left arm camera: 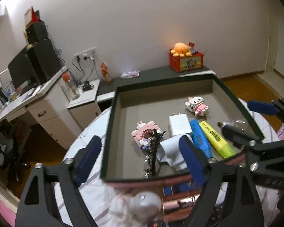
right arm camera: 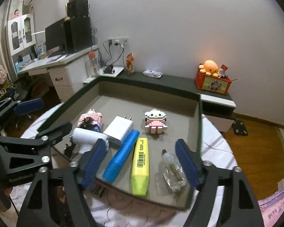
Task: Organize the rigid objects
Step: 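Withdraw both open tools from the box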
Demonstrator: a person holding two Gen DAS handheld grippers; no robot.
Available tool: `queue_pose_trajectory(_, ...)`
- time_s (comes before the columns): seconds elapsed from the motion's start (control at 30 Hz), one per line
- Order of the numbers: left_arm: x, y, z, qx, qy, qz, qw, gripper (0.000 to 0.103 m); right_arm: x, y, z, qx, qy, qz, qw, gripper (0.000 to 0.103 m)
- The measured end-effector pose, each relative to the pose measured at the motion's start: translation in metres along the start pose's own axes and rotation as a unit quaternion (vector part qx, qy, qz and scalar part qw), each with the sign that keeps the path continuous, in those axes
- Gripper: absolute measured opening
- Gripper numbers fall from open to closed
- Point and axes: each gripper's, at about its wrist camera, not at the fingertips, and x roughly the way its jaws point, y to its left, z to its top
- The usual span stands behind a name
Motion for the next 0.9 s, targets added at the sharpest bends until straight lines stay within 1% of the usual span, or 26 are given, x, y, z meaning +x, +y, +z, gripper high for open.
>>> queue_pose_trajectory(0.03,-0.011,0.003,-0.002,-0.004,-0.008,0.003,1.0000,0.094,-0.009,0.001,-0.001,0.000,-0.007,-0.001,1.000,0.080)
queue_pose_trajectory(0.1,-0.032,0.009,-0.008,-0.011,-0.020,0.008,0.9997,0.095,-0.026,0.003,-0.003,0.000,-0.020,-0.004,1.000,0.080)
queue_pose_trajectory(0.2,-0.061,0.017,-0.019,-0.022,-0.039,0.009,0.9990,0.101,-0.055,0.010,-0.010,-0.005,-0.040,-0.008,0.999,0.081)
queue_pose_trajectory(0.33,-0.103,0.031,-0.038,-0.045,-0.065,0.016,0.9967,0.103,-0.092,0.020,-0.023,-0.013,-0.069,-0.015,0.997,0.085)
queue_pose_trajectory(0.43,-0.130,0.040,-0.058,-0.077,-0.080,0.015,0.9937,0.103,-0.115,0.030,-0.034,-0.019,-0.085,-0.025,0.996,0.086)
queue_pose_trajectory(0.53,-0.150,0.047,-0.082,-0.104,-0.088,0.018,0.9906,0.103,-0.133,0.035,-0.046,-0.020,-0.096,-0.027,0.995,0.092)
queue_pose_trajectory(0.57,-0.156,0.048,-0.088,-0.109,-0.090,0.021,0.9897,0.103,-0.140,0.036,-0.050,-0.019,-0.101,-0.030,0.994,0.103)
queue_pose_trajectory(0.6,-0.163,0.050,-0.098,-0.114,-0.094,0.025,0.9887,0.103,-0.145,0.036,-0.054,-0.019,-0.106,-0.033,0.994,0.103)
queue_pose_trajectory(0.67,-0.169,0.052,-0.108,-0.112,-0.089,0.027,0.9893,0.103,-0.155,0.038,-0.063,-0.022,-0.114,-0.041,0.992,0.103)
queue_pose_trajectory(0.77,-0.173,0.054,-0.121,-0.109,-0.076,0.037,0.9904,0.103,-0.163,0.037,-0.072,-0.012,-0.110,-0.041,0.993,0.103)
queue_pose_trajectory(0.9,-0.180,0.056,-0.127,-0.114,-0.070,0.032,0.9905,0.103,-0.173,0.039,-0.081,-0.005,-0.112,-0.043,0.993,0.103)
